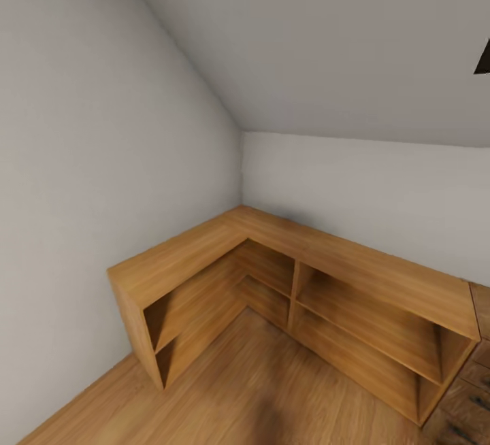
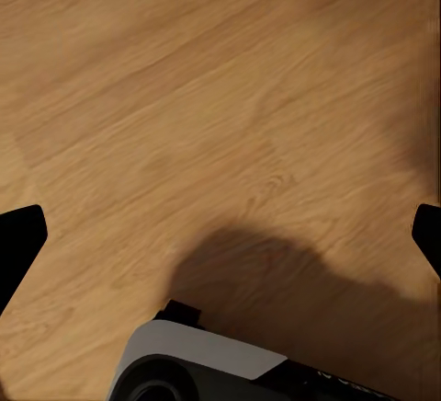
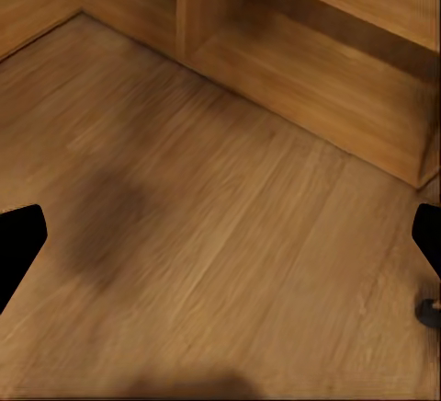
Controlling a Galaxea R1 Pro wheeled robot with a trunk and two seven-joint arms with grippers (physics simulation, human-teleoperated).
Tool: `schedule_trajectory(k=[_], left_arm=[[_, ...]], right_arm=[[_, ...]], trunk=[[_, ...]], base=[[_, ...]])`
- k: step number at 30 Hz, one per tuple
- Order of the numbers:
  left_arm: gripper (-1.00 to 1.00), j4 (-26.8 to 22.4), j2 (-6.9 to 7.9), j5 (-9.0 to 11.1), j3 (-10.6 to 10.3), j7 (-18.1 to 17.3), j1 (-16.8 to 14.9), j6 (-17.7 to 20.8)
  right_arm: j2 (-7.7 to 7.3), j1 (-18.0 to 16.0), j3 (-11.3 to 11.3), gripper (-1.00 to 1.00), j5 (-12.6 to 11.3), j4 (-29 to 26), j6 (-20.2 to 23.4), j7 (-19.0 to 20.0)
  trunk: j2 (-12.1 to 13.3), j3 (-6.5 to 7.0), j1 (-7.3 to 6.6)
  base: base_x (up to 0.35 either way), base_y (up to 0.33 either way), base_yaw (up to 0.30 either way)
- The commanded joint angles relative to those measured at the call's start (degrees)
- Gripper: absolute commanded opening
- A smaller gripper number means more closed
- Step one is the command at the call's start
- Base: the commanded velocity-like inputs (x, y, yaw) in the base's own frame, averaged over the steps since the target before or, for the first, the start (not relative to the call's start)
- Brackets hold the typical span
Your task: In the bedroom, organize the workspace by keeping the computer under the desk, ensuring the monitor is on the desk, placing the keyboard on the desk next to the monitor, placing the mouse on the desk next to the keyboard, moving the folder from the swivel chair onto the desk next to the mouse, stacking the notebook on top of the folder with the pen on top of the notebook, and positioning the swivel chair next to the desk.
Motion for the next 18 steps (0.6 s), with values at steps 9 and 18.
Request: schedule_trajectory(k=[9, 18], left_arm=[[1.0, -0.1, 0.06, 0.5, -0.5, 0.4, 0.0, -0.2], [1.0, -0.2, 0.06, 0.5, -0.5, 0.4, 0.0, -0.3]], right_arm=[[0.0, -0.1, 0.5, 1.0, 0.3, 0.5, -0.1, -0.6], [0.0, -0.1, 0.5, 1.0, 0.3, 0.5, -0.1, -0.6]], trunk=[[-0.1, -0.07, 0.01], [-0.1, -0.07, 0.01]], base=[[0.063, 0.0, -0.276], [0.296, 0.0, -0.276]])
